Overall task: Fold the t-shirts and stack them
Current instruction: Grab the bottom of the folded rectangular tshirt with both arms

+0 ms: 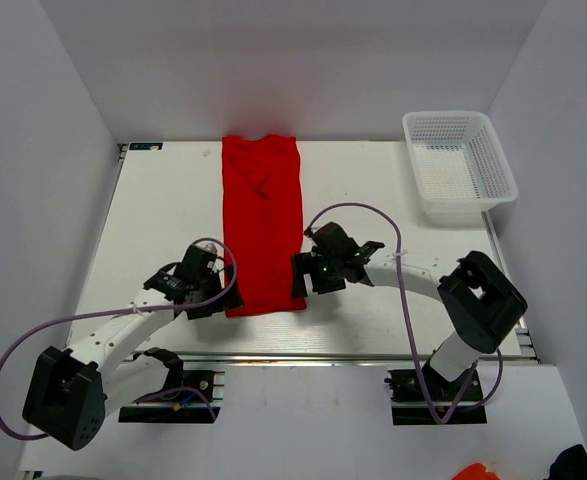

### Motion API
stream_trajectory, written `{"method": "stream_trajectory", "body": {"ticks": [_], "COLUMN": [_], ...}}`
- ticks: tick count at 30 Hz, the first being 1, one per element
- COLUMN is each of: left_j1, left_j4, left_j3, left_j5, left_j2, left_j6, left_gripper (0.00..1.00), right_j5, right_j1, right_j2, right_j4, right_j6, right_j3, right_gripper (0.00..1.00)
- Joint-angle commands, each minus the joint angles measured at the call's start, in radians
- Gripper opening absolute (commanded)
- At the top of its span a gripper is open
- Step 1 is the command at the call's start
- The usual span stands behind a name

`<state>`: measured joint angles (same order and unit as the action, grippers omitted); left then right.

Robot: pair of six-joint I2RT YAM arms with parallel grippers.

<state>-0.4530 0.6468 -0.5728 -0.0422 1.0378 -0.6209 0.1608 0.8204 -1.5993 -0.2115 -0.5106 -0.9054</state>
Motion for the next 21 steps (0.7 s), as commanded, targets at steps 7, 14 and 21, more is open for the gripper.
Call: {"method": "stream_trajectory", "body": {"ticks": [7,14,21], "left_j1": [0.002,-0.009,-0.009], "left_j4": [-0.094,-0.205,-0.205], "left_j3": [0.117,0.162,0.195], "left_j5": [0.074,0.008,-0.028], "left_j2": [-0.012,0.059,0.061], "left_j6": [-0.083,-0.063,-0.043], "left_gripper": [1.0,0.84,0.59], "right_j5": [0.048,0.046,0.074], "right_j1": [0.022,0.023,0.02], "right_j2": [-0.093,-0.08,-0.053], "right_j4": [0.044,0.017,0.04], "right_j6": [-0.043,-0.062,-0.077], "right_j3": [-0.049,-0.004,0.063], "right_gripper": [0.6,0.17,0.0]}}
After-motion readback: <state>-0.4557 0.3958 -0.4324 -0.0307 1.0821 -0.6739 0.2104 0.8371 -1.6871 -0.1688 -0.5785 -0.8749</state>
